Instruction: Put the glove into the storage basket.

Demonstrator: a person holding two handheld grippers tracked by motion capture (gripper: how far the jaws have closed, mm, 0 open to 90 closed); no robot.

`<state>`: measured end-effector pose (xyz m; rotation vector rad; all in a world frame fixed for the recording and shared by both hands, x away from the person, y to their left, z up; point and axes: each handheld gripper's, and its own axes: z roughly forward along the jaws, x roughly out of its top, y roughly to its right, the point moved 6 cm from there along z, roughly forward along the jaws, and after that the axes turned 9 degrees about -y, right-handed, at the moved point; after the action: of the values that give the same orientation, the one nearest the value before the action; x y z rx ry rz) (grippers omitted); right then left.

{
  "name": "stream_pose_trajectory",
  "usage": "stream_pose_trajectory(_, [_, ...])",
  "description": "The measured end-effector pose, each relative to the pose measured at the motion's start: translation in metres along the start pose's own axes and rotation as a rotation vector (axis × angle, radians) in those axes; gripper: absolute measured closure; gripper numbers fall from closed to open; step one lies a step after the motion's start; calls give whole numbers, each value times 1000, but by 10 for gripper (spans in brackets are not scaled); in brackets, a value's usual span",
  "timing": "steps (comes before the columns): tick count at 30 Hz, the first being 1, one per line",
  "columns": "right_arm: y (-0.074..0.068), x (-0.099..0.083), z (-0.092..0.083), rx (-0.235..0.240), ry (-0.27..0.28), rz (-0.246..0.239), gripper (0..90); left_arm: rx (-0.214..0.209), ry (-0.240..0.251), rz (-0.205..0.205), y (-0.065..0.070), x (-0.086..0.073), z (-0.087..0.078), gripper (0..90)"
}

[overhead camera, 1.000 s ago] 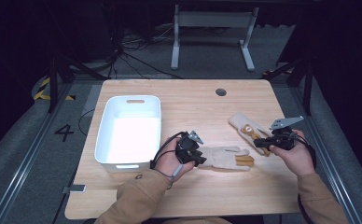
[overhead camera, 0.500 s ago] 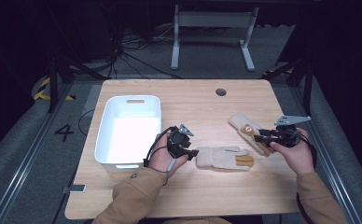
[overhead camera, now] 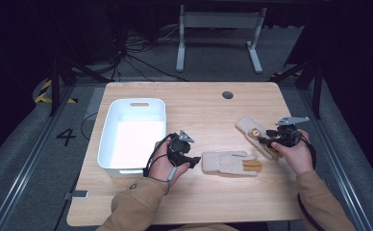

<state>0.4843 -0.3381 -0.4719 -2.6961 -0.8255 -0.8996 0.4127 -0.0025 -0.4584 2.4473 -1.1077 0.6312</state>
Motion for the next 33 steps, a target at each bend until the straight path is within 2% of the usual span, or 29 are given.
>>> stream_pose_trajectory(6, [1,-2,9,-4,-26,-9,442,-2,3,5,3,0,-1,444])
stream_pose_trajectory(10, [2,-3,15,-13,-44,-11,441,-6,-13,14,5,-1,-1,442])
stream_pose_trajectory(16, [2,-6,24,-27,-64,7,442,-10,-21,21,7,-1,0,443])
stream_pose_trajectory(18, [3,-6,24,-37,-69,31,518,-10,-22,20,7,-1,0,443])
stream_pose_trajectory(19, [3,-6,24,-37,-69,31,518,-10,-22,20,7,-1,0,443])
stream_pose_trajectory(20, [3,-7,23,-40,-68,47,588,-8,-18,20,6,-1,-1,443])
stream_pose_trajectory(21, [3,-7,23,-40,-68,47,588,-8,-18,20,6,-1,-1,443])
stream_pose_trajectory(26, [2,-7,20,-47,-99,53,726,-10,-23,23,7,-1,0,443])
stream_pose_trajectory(33, [3,-8,18,-45,-104,45,788,-12,-23,23,7,-1,0,444])
